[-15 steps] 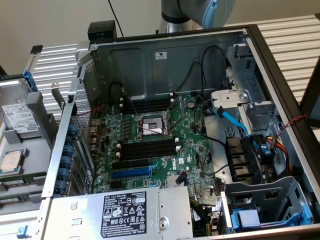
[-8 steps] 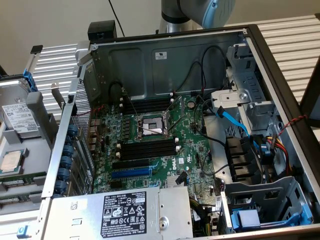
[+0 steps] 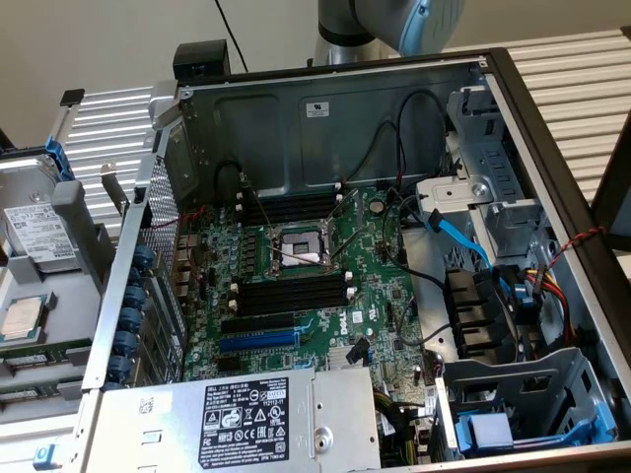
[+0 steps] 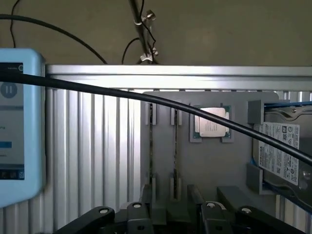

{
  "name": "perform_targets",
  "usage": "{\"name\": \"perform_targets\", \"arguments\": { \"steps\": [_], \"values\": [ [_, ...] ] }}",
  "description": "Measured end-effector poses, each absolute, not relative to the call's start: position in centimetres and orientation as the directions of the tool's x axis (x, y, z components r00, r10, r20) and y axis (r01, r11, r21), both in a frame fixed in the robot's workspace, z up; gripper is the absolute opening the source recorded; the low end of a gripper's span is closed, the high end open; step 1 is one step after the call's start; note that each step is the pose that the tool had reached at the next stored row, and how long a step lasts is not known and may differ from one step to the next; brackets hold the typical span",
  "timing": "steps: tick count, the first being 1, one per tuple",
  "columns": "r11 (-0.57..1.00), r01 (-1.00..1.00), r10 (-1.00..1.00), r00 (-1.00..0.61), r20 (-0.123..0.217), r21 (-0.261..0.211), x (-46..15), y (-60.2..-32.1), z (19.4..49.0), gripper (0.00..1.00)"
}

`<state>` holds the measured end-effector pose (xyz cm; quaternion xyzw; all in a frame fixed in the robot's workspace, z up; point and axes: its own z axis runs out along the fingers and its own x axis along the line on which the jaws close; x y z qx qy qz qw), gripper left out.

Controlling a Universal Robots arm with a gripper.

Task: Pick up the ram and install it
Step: 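Pick up the ram and move it above insertion slot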

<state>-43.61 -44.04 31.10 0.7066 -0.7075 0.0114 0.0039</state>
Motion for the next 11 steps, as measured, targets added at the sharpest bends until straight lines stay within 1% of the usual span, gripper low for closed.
{"name": "perform_targets", "arguments": {
  "steps": [8,11],
  "values": [
    [0.001,-1.000,-1.000,-0.001,0.022,-0.010,-43.4,-44.3,29.6,0.42],
    [0.000,-1.000,-1.000,0.000,0.022,-0.006,-43.4,-44.3,29.6,0.42]
  ]
}}
